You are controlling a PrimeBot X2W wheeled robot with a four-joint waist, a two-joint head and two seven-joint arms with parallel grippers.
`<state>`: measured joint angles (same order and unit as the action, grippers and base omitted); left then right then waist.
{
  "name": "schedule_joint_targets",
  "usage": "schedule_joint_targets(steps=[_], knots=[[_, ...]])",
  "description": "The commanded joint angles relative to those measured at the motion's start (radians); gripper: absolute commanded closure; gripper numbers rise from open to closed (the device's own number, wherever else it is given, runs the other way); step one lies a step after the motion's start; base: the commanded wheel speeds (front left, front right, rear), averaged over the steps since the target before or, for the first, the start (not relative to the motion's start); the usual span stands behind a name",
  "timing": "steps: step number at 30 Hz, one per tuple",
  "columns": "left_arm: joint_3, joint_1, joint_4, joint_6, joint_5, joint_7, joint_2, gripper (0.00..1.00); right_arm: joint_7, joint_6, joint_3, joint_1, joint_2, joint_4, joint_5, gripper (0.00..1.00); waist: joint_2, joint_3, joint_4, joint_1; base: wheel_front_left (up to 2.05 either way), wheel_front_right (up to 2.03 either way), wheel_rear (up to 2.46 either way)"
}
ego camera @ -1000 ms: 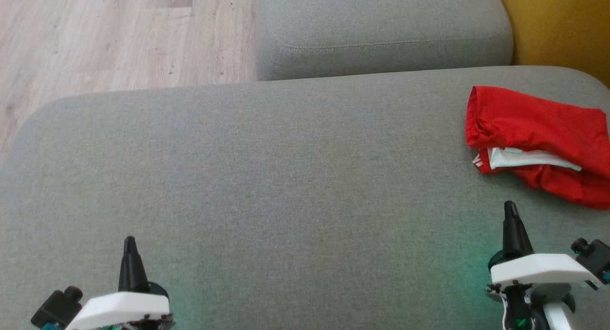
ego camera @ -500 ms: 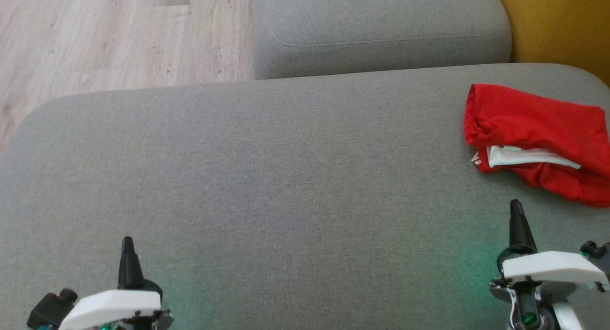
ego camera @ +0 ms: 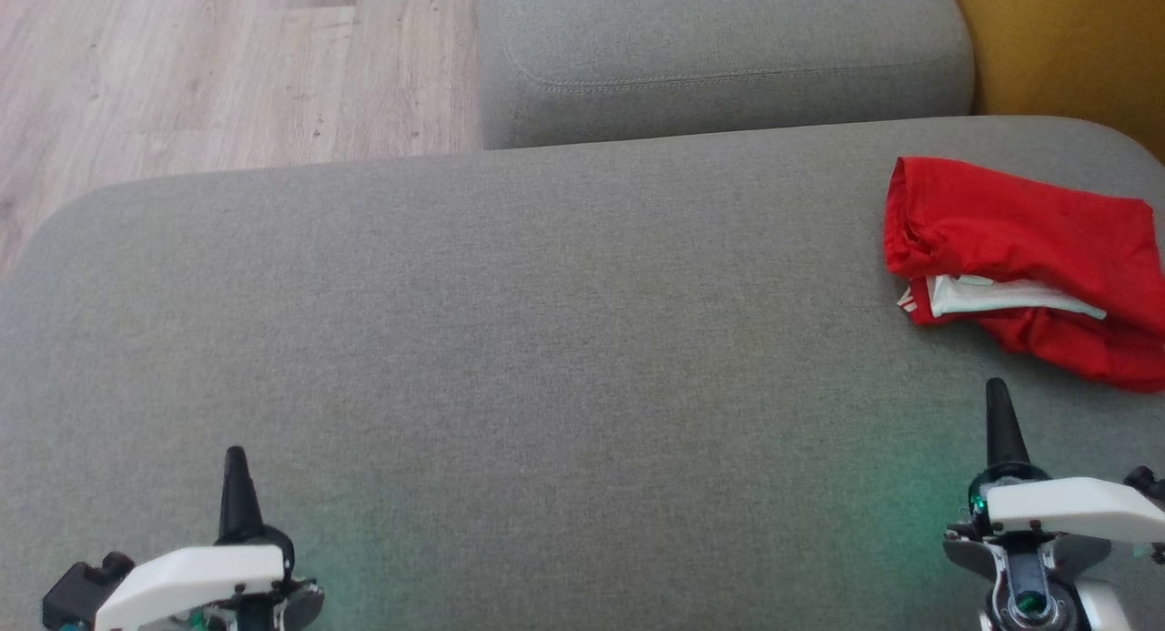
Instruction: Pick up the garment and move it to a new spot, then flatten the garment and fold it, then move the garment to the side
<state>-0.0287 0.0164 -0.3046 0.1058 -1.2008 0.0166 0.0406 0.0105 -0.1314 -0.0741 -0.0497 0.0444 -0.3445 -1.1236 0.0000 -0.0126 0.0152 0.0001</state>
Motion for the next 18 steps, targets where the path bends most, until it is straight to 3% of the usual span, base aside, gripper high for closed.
schedule_joint_targets(steps=[1,18], knots=[[-0.029,0.056,0.037,0.009,-0.025,-0.010,0.007,1.00,-0.008,0.001,0.008,-0.053,0.004,0.042,-0.033,1.00,0.0000,0.001,-0.001,-0.0001,0.00,0.00,0.00],[-0.051,0.070,0.046,0.015,-0.177,-0.058,0.008,1.00,-0.054,0.001,-0.011,-0.055,0.005,0.065,-0.212,1.00,0.0000,0.007,-0.006,-0.0001,0.00,0.00,0.00]])
